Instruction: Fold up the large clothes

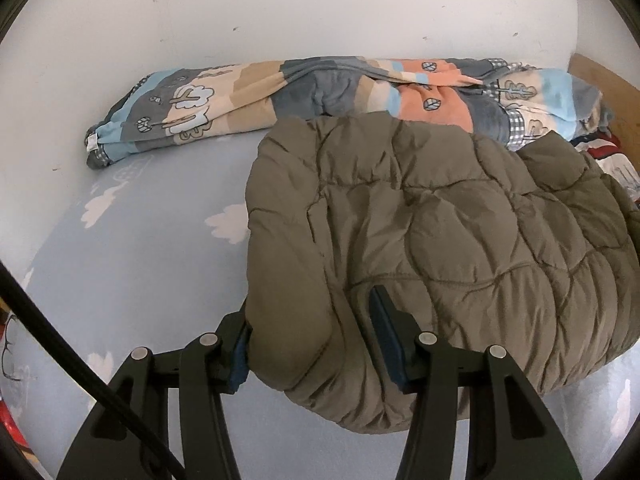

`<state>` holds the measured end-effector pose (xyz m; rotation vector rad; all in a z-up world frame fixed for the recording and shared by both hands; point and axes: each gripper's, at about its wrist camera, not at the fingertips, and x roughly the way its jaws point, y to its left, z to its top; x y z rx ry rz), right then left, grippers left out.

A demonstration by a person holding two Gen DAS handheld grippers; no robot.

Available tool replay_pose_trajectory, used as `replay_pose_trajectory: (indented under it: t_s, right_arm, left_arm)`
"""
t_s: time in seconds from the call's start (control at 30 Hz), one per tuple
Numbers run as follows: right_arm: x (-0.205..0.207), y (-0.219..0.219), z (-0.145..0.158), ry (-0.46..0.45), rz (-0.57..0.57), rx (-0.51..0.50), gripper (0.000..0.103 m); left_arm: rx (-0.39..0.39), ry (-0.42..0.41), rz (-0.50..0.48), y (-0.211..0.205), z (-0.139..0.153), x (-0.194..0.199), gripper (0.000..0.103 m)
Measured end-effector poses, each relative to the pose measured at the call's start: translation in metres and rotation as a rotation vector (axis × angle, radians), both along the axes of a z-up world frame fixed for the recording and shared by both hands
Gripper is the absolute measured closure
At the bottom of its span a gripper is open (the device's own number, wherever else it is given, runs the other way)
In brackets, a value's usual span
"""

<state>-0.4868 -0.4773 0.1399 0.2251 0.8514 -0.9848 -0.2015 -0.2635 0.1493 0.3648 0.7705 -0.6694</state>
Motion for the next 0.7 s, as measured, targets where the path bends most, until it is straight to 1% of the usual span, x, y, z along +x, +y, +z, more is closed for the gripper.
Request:
replay_pose_trajectory:
  t_s: [0.1, 0.27, 0.4, 0.5, 0.6, 0.67, 0.7]
  right_arm:
    - [-0.007, 0.008, 0.007, 0.004, 0.011, -0.008, 0.061]
    - [-0.023, 0.027, 0.016, 0.009, 0.03, -0.014, 0.061]
    - [-0.039, 0.05, 0.023, 0.011, 0.058, -0.026, 0.061]
    - [-0.056, 0.069, 0.024, -0.002, 0.07, -0.015, 0.061]
    - [-0.075, 0.088, 0.022, -0.032, 0.079, 0.019, 0.061]
    - [-0.086, 0.103, 0.02, -0.053, 0.094, 0.039, 0.061]
    - [-0.093, 0.111, 0.019, -0.063, 0.091, 0.042, 0.061]
  left_arm:
    - [-0.017, 0.018, -0.014, 0.006, 0.008, -0.009, 0.051]
    - [-0.007, 0.008, -0.037, 0.023, 0.015, -0.032, 0.051]
    - [-0.014, -0.005, -0.052, 0.044, 0.023, -0.056, 0.051]
    - [-0.03, -0.032, -0.052, 0.067, 0.03, -0.081, 0.051]
    - [-0.057, -0.07, -0.103, 0.084, 0.039, -0.114, 0.051]
    - [-0.034, -0.133, -0.117, 0.09, 0.038, -0.134, 0.051]
    - [-0.013, -0.157, -0.127, 0.094, 0.033, -0.143, 0.051]
